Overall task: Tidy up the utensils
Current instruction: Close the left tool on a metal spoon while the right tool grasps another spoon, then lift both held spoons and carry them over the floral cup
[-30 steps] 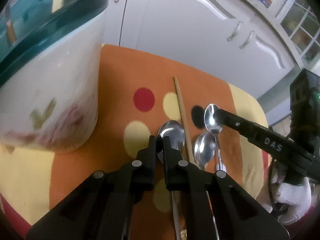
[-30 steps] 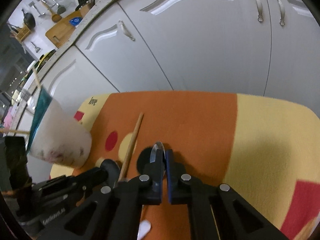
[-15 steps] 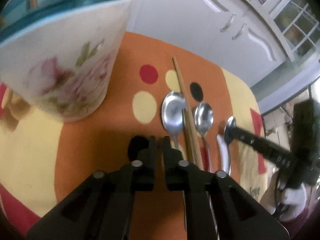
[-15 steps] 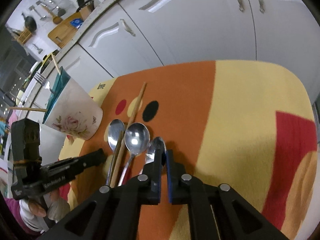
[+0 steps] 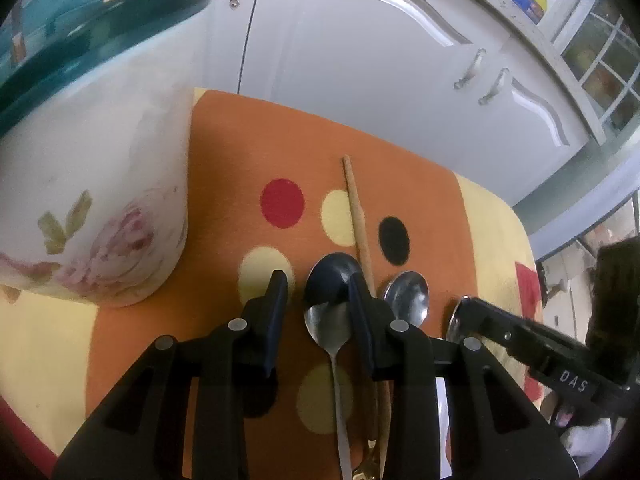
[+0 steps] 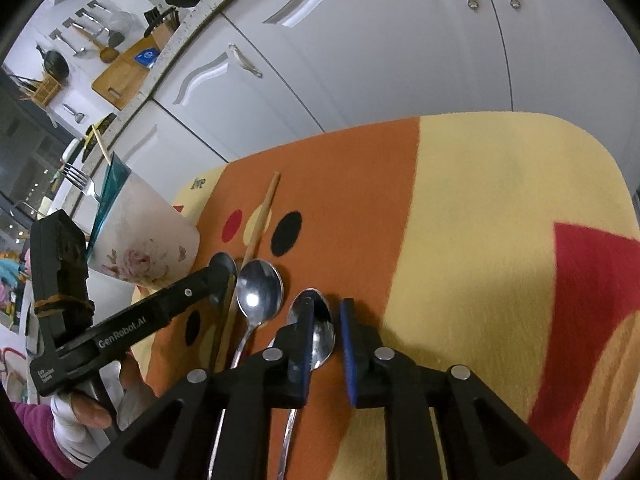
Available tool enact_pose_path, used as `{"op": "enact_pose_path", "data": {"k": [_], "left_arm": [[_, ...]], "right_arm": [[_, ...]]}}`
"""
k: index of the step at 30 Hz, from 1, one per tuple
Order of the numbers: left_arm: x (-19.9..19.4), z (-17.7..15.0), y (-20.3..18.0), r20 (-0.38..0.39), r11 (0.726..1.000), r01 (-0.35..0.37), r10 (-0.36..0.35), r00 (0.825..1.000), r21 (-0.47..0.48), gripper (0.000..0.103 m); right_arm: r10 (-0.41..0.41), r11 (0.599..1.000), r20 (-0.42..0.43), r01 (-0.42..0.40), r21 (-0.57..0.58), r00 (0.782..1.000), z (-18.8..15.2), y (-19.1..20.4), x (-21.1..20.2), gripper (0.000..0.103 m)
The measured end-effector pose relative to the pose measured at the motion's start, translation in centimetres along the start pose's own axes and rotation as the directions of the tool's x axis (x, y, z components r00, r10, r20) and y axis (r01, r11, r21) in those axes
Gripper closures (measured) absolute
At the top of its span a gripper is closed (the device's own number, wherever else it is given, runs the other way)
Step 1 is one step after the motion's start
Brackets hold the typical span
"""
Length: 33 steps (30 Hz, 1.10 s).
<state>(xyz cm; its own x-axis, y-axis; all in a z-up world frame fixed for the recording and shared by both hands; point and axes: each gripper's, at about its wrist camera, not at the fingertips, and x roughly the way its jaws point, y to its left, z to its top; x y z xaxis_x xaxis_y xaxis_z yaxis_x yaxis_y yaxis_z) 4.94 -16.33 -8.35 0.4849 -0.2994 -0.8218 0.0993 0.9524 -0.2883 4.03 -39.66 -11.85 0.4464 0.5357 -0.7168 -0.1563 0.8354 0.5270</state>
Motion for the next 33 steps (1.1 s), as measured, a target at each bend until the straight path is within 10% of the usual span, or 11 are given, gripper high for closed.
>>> {"op": "enact_pose_path", "data": {"k": [11, 18, 30, 33], "left_arm": [[-0.6, -0.3, 0.5, -0.041, 0.997, 0.060, -0.058, 0.997, 0.045, 0.098], [-1.9, -1.7, 1.3, -0.080, 0.993, 0.089, -0.083, 0.993, 0.082, 0.099], [-3.0, -2.5, 2.7, -0.130, 0.987, 0.118, -0.103, 0.986, 0.108, 0.098], [-2.5, -2.5, 3.1, -0.147, 0.989, 0.131, -0.119, 0.982, 0.075, 0.081]], "right_arm": [[-0.024, 0.993, -0.015, 0.022, -0.116, 1.000, -0.2, 1.3, 0.3, 0.084], [-0.068, 0.986, -0.033, 0.062, -0.156, 0.997, -1.0, 2.0, -0.6, 0.101], [-0.064, 0.987, -0.087, 0.050, -0.153, 0.994, -3.4, 0.9, -2.6, 0.096], [-0.063, 0.987, -0.082, 0.050, -0.154, 0.995, -3.0, 0.6, -2.4, 0.092]]}}
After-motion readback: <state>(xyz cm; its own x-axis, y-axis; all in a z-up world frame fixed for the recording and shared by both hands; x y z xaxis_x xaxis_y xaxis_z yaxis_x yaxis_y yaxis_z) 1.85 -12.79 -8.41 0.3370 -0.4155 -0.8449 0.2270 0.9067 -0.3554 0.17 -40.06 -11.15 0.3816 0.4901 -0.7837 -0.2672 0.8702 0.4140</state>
